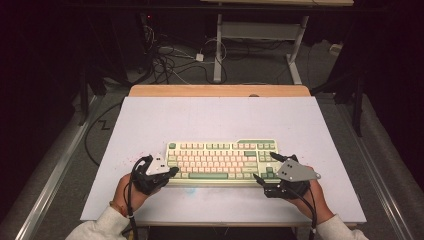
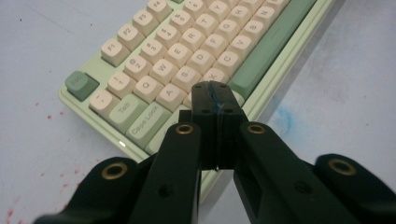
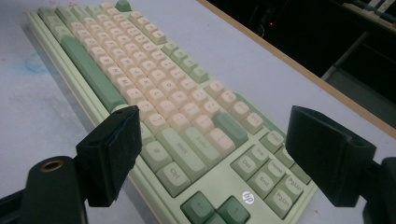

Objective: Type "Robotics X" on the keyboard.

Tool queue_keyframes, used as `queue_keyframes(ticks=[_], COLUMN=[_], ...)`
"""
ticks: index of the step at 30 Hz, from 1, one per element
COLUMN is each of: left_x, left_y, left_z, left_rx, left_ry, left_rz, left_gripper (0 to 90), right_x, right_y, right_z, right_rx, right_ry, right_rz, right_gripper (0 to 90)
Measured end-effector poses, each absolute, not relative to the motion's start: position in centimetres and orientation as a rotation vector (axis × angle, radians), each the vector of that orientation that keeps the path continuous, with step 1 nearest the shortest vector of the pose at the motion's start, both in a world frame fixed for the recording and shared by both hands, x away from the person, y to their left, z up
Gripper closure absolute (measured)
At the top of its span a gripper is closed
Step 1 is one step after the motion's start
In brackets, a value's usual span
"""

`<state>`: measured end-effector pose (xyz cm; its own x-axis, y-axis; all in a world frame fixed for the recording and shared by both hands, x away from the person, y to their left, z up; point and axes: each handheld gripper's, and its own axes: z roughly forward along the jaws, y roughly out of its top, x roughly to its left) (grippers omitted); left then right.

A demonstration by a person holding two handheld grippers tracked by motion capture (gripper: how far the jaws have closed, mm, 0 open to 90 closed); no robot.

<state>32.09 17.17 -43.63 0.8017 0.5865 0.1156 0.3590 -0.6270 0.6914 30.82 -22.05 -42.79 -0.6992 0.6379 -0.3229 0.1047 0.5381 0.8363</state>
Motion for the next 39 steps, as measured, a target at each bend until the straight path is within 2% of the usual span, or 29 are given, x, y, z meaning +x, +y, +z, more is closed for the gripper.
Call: queue_keyframes(ticks=[18,39], left_x=[34.7,35.8], left_y=[12.2,11.6], left_z=[-44.2,-44.9], left_rx=[2.381,2.415], left_ry=[0.607,0.614], left_rz=[0.403,0.426], left_gripper=[87.4,87.3], right_x=[29.7,29.6], right_y=[-22.7,-22.3], right_z=[-43.8,-44.0], right_rx=[0.604,0.584], right_ry=[2.185,2.197], right_rz=[1.082,1.076], right_gripper=[19.2,19.2])
